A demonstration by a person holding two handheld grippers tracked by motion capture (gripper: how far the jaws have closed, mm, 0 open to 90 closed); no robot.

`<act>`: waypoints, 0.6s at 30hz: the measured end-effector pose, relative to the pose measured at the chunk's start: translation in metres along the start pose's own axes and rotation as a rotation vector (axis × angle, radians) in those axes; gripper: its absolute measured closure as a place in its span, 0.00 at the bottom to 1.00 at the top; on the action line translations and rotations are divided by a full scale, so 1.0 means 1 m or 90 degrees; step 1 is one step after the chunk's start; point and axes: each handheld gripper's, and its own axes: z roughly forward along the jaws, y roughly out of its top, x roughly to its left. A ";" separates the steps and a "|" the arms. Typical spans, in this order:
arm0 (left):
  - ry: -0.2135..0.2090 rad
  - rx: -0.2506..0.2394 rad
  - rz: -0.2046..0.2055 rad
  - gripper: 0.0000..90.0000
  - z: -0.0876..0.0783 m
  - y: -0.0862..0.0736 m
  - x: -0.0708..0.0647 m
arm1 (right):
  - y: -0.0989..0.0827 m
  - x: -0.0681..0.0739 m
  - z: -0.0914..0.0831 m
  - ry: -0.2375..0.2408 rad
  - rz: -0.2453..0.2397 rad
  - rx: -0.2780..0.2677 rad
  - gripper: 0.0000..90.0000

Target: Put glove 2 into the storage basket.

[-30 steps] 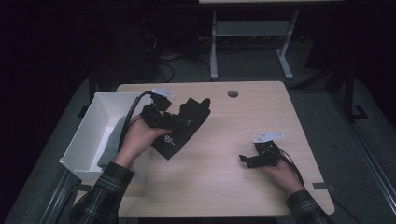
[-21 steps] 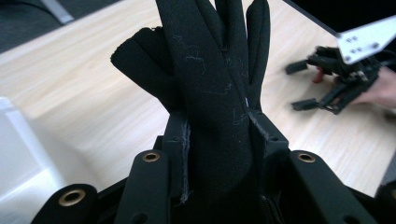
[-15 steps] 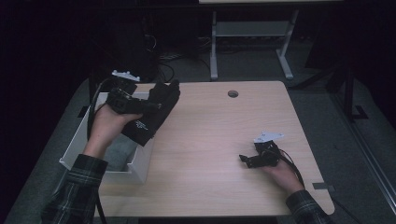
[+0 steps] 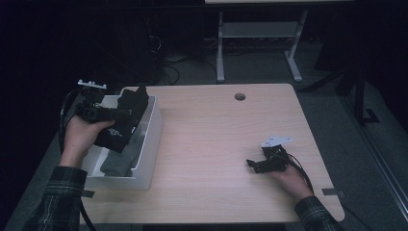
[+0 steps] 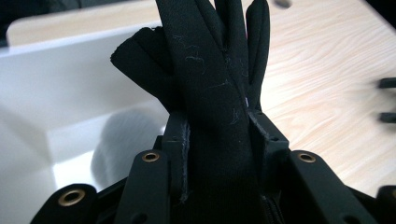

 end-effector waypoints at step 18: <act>0.060 0.081 -0.050 0.68 0.059 -0.051 0.026 | 0.000 0.000 0.000 0.000 -0.001 -0.001 0.15</act>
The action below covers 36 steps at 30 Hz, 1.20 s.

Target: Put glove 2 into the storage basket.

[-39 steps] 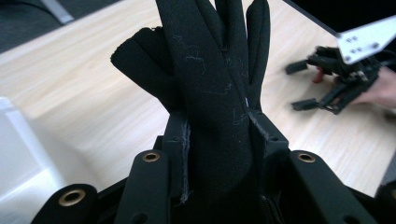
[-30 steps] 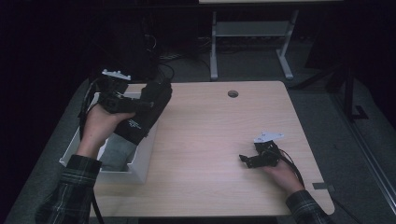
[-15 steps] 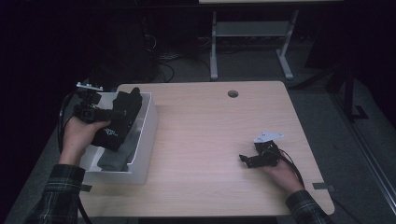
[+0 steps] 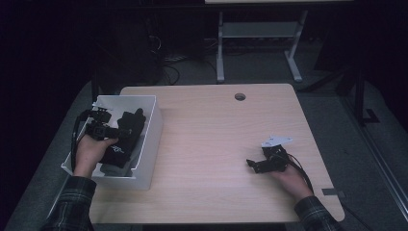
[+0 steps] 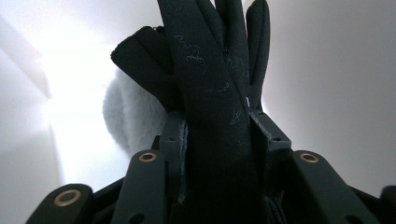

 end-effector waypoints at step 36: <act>0.025 -0.083 0.055 0.30 -0.033 0.028 -0.022 | 0.000 0.000 0.000 0.000 0.000 0.000 0.15</act>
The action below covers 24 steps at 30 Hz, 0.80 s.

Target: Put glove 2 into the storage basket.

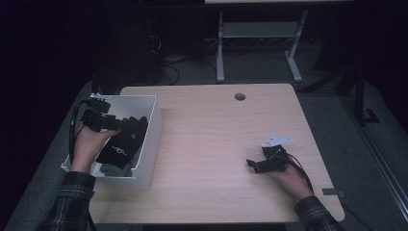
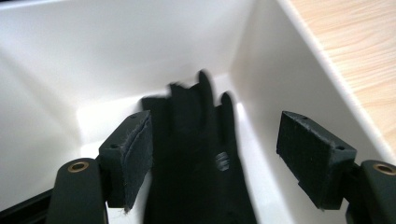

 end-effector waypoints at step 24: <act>-0.123 -0.048 0.097 0.23 0.008 0.033 -0.086 | 0.000 0.000 0.000 0.000 0.002 0.001 0.15</act>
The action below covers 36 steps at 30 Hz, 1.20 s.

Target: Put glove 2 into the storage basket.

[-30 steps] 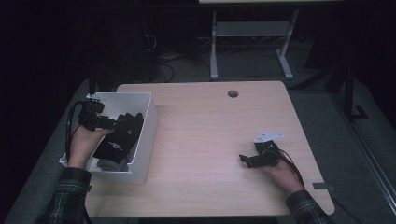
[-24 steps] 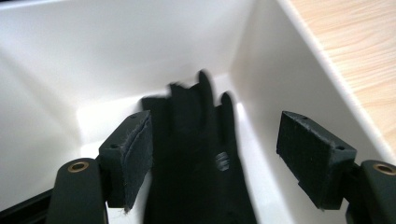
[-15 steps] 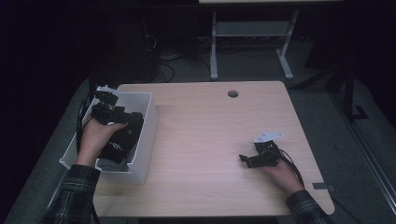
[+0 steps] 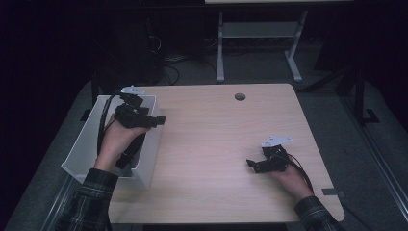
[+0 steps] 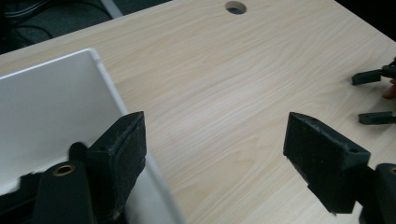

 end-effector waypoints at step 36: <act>-0.133 0.008 0.111 0.18 0.079 -0.013 -0.100 | 0.000 0.000 0.000 0.000 0.000 0.000 0.15</act>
